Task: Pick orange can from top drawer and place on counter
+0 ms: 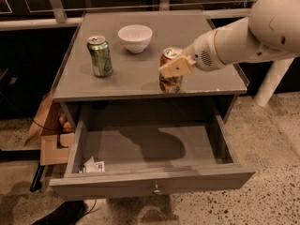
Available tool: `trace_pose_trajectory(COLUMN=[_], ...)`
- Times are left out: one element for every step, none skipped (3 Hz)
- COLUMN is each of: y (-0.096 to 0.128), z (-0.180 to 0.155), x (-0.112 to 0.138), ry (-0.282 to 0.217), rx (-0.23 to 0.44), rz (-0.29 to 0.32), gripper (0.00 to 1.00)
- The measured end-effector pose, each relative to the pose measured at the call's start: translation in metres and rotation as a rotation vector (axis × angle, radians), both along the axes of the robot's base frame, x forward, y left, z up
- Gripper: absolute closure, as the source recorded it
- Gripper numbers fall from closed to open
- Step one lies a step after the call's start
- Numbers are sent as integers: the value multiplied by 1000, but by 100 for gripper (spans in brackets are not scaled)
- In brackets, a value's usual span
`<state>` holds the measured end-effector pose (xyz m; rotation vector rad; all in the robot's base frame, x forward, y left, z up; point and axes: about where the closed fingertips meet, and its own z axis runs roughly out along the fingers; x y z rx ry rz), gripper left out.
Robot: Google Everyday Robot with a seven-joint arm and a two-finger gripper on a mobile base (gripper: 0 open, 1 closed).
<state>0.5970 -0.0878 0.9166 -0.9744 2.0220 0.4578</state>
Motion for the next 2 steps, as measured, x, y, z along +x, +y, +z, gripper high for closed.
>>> trace_pose_trajectory(y=[-2, -3], z=[2, -2], x=[23, 40], ry=[-36, -52], rx=[-6, -2], rz=[-12, -21], gripper=[100, 100])
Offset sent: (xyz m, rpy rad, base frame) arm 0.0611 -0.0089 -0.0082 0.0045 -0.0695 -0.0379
